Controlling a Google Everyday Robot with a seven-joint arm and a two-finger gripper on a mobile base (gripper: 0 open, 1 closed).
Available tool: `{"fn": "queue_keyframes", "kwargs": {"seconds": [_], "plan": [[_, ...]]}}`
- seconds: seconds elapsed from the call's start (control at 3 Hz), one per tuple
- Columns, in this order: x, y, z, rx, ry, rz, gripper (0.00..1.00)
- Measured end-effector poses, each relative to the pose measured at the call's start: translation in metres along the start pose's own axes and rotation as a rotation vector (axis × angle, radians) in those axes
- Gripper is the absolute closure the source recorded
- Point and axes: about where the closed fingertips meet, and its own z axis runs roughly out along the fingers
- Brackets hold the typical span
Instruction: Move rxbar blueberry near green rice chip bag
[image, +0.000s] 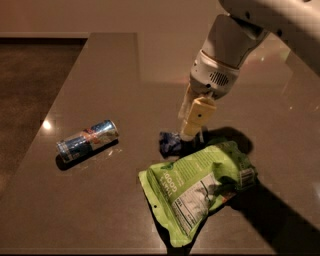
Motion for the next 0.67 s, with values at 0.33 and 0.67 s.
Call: {"fn": "queue_keyframes", "kwargs": {"seconds": [0.33,0.67], "plan": [[-0.0046,-0.0053,0.0006,0.021,-0.014,-0.002,0.0],[-0.0086,-0.0095,0.0011,0.038,-0.025,-0.003,0.0]]}}
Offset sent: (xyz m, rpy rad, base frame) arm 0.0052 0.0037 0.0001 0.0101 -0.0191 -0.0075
